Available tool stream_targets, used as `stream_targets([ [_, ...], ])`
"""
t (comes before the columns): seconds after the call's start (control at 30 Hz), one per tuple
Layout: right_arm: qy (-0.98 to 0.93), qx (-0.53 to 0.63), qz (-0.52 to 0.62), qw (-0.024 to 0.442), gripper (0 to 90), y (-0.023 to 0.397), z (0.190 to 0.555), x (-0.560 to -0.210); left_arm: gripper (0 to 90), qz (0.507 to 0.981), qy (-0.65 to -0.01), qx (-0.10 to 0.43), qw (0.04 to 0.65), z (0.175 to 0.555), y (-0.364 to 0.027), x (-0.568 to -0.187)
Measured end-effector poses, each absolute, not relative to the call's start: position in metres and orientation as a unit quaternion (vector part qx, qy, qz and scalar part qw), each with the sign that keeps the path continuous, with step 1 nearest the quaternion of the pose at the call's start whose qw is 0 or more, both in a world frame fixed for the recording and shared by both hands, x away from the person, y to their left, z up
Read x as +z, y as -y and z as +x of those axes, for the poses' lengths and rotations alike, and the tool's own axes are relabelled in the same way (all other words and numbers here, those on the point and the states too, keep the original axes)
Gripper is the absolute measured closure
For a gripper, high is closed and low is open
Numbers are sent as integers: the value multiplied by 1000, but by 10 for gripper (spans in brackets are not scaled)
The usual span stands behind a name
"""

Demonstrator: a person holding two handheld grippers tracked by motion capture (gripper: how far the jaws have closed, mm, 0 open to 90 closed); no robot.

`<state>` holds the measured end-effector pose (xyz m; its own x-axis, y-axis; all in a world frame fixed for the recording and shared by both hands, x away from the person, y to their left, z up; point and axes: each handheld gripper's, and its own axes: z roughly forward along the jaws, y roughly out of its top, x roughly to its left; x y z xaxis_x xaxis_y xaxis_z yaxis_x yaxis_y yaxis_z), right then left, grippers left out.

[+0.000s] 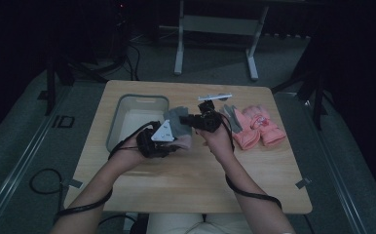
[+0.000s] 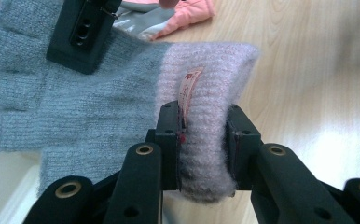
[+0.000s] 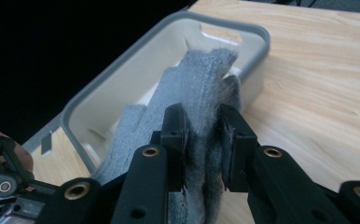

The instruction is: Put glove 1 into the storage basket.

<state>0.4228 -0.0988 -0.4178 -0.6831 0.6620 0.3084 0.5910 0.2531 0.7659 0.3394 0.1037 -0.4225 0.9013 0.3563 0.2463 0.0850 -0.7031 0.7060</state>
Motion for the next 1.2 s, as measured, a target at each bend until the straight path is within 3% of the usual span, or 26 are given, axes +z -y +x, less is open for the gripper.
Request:
stream_targets([
  [0.6, -796, 476, 371, 43, 743, 17, 446, -417, 707, 921, -143, 207, 296, 362, -171, -418],
  [0.83, -804, 461, 375, 23, 742, -17, 465, -436, 707, 933, -154, 199, 256, 376, -191, -432],
  [1.2, -818, 420, 392, 21, 740, -31, 481, -473, 709, 942, -176, 152, 241, 397, -198, -470],
])
